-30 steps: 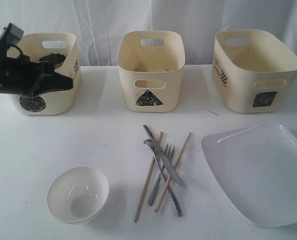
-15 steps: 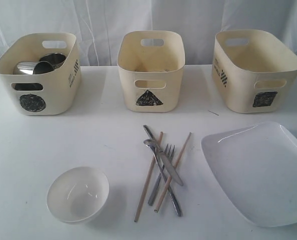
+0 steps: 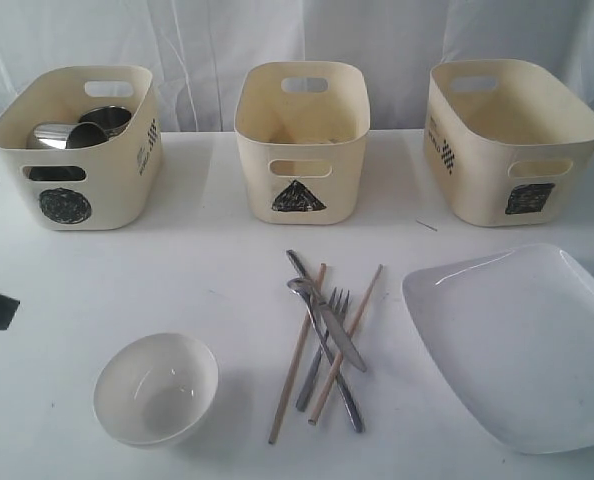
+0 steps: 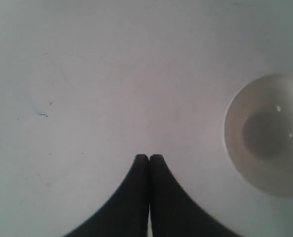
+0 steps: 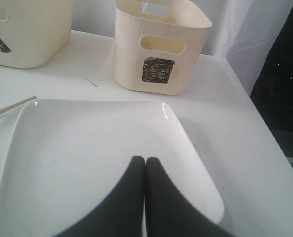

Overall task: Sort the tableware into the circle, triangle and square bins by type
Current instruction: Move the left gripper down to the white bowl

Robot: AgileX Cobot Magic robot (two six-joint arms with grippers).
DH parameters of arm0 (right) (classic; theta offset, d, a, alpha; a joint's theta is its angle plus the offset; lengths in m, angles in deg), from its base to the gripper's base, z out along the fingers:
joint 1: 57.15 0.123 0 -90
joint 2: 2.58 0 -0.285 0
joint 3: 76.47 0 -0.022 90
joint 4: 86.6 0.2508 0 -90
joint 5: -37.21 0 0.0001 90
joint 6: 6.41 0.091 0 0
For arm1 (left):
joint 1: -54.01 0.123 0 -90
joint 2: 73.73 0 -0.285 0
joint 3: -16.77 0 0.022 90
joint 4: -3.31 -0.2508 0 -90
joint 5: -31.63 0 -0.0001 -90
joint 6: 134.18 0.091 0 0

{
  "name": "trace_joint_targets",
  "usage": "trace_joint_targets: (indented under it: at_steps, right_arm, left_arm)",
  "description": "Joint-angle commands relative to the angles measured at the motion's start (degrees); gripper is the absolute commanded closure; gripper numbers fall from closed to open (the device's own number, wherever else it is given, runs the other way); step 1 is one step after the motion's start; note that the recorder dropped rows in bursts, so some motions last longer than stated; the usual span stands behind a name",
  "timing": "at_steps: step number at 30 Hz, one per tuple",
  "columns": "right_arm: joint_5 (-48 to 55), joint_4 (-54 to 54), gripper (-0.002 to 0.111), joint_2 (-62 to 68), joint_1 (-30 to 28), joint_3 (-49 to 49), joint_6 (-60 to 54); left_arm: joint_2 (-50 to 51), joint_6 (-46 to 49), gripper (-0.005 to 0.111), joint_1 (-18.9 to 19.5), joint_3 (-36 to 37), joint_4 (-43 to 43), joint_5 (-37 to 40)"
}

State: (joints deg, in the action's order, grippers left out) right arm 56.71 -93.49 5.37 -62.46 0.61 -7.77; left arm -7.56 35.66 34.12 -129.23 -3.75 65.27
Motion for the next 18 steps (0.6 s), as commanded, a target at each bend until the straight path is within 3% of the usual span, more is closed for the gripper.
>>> trace_joint_targets:
  at_steps: [1, 4, 7, 12, 18]
  right_arm:
    - [-0.3, -0.5, 0.108, -0.2, 0.2, 0.1, -0.3]
    - [-0.3, -0.5, 0.108, -0.2, 0.2, 0.1, -0.3]
    - [-0.3, -0.5, 0.108, -0.2, 0.2, 0.1, -0.3]
    - [-0.3, -0.5, 0.108, -0.2, 0.2, 0.1, -0.3]
    - [-0.3, -0.5, 0.108, -0.2, 0.2, 0.1, -0.3]
  left_arm:
    - [4.7, 1.0, 0.092, 0.1, -1.6, 3.4, -4.6]
    - [11.8, 1.0, 0.067, 0.1, -1.6, 8.8, -10.2]
    - [18.4, 1.1, 0.05, 0.1, -1.6, 14.2, -11.1]
    - [26.5, 4.7, 0.047, 0.1, -1.6, 22.5, -9.8]
    - [29.0, 14.1, 0.047, 0.1, -1.6, 31.1, -8.9]
